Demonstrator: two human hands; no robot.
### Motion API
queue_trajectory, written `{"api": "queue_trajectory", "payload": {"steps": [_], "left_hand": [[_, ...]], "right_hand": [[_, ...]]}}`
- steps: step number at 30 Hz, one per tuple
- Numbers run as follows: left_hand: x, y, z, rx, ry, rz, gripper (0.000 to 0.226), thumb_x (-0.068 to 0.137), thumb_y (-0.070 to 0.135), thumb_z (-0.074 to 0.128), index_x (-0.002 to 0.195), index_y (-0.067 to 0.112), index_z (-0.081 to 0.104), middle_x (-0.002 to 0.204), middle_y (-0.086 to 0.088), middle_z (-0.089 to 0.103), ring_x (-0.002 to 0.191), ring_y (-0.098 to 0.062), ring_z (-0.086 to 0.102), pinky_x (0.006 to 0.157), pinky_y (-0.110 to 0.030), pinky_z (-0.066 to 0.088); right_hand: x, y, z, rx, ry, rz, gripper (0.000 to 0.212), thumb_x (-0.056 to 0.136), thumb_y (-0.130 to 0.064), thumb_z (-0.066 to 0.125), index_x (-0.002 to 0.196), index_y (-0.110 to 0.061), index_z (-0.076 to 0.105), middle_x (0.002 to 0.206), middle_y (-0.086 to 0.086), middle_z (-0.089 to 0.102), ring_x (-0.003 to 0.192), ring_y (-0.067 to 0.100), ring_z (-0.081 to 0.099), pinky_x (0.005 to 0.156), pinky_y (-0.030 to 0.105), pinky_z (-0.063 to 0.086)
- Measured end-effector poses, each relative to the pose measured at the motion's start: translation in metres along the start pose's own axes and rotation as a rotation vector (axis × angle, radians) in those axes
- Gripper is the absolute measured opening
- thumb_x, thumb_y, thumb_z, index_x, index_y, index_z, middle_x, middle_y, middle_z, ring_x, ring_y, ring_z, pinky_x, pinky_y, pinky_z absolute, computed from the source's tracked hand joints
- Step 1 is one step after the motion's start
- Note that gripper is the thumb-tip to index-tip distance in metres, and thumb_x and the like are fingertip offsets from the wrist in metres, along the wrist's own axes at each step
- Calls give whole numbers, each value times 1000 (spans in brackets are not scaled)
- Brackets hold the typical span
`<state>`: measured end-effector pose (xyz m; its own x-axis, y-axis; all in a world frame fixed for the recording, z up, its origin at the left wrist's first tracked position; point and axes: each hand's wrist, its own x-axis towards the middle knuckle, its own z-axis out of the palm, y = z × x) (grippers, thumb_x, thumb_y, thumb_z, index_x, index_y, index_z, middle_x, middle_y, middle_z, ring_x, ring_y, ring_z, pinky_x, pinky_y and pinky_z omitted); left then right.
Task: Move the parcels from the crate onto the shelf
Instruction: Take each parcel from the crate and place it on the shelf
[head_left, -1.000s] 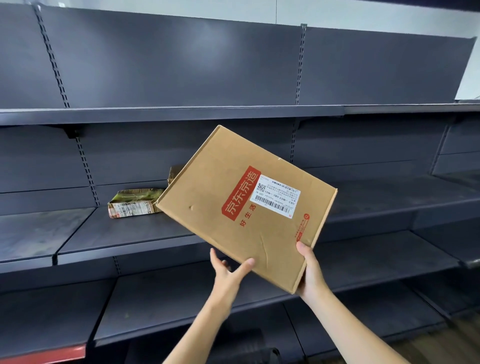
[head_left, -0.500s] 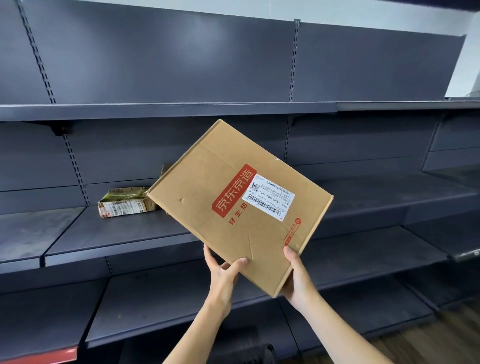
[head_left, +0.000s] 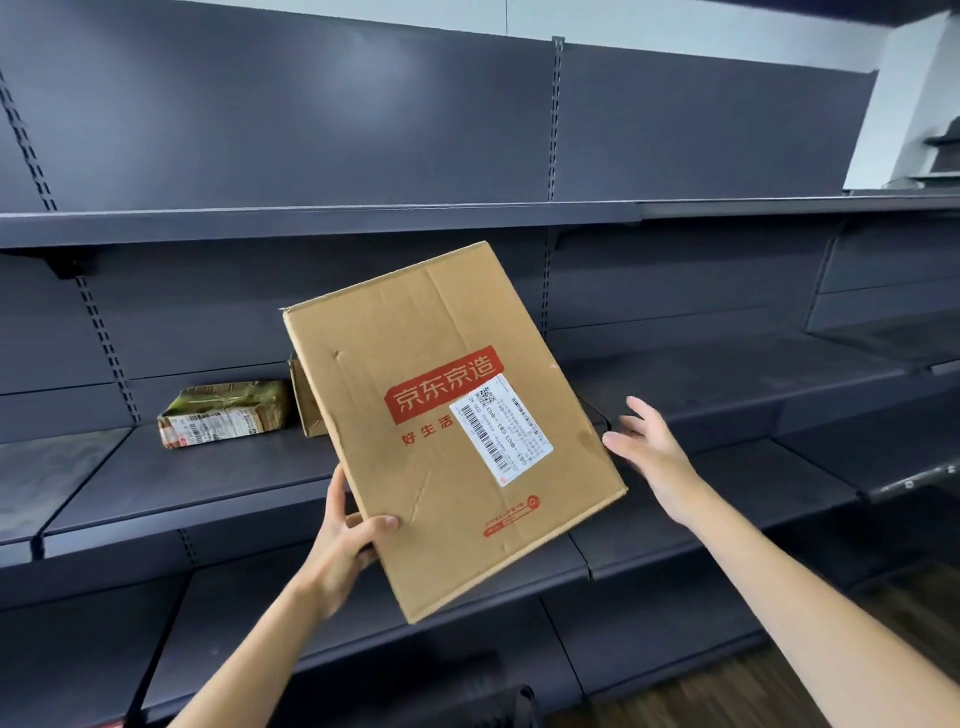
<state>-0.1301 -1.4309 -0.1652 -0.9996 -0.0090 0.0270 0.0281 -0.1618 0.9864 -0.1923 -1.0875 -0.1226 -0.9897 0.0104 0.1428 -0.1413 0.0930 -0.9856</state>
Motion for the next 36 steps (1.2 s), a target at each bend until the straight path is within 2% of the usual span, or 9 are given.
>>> {"api": "queue_trajectory", "payload": {"steps": [4,8,12,16,20,28,32,34,36], "left_hand": [[3,9,-4,73,-82,9,105,42,31,76,131,55,26,105,2,68,100,-24,65,78,-39,54],[4,9,-3,119,-139,19,95,44,30,75,123,59,31,99,9,72,94,-16,69,80,-36,53],[4,3,-5,125,-169,-1,96,47,29,75,126,59,29,103,6,72,96,-17,69,85,-39,52],[6,3,-5,137,-195,-8,100,48,29,75,131,56,26,104,9,71,99,-20,67,90,-44,50],[7,4,-3,141,-203,-9,97,48,29,74,128,58,29,105,5,71,98,-19,68,85,-39,52],[3,8,-1,156,-226,10,98,47,33,74,131,59,29,115,3,66,108,-22,61,92,-41,48],[5,25,4,140,-206,34,100,50,35,73,139,44,27,126,-10,59,114,-29,57,103,-48,42],[8,33,5,89,-190,38,88,55,33,72,135,32,37,129,-13,57,112,-26,59,97,-43,46],[9,41,6,123,-219,45,75,54,39,71,125,31,48,131,-4,58,110,-17,60,86,-34,49]], "right_hand": [[-4,-10,17,-89,-124,31,98,55,-39,79,139,-28,30,128,-5,48,116,15,51,93,34,44],[-13,-6,28,-23,-150,65,82,53,-31,79,125,-29,39,110,-4,63,99,14,62,73,28,50],[-19,1,28,-5,-152,74,74,55,-28,78,119,-32,41,109,-2,64,100,16,63,75,29,52],[-23,4,28,9,-134,76,85,44,-38,80,119,-31,42,109,-1,65,100,17,64,76,31,52],[-27,5,28,8,-122,81,87,40,-41,80,118,-31,42,108,-1,65,99,17,64,74,29,52],[-36,8,28,10,-61,85,71,54,-29,78,116,-29,43,107,0,64,100,18,62,77,33,52],[-37,21,28,83,31,87,57,73,-13,77,120,-21,46,107,4,66,99,21,63,77,36,52],[-39,28,27,149,92,95,52,77,-10,72,121,-20,47,108,6,66,100,22,62,80,39,51],[-42,34,28,208,134,106,51,78,-11,70,122,-20,46,109,7,65,101,25,61,85,43,49]]}}
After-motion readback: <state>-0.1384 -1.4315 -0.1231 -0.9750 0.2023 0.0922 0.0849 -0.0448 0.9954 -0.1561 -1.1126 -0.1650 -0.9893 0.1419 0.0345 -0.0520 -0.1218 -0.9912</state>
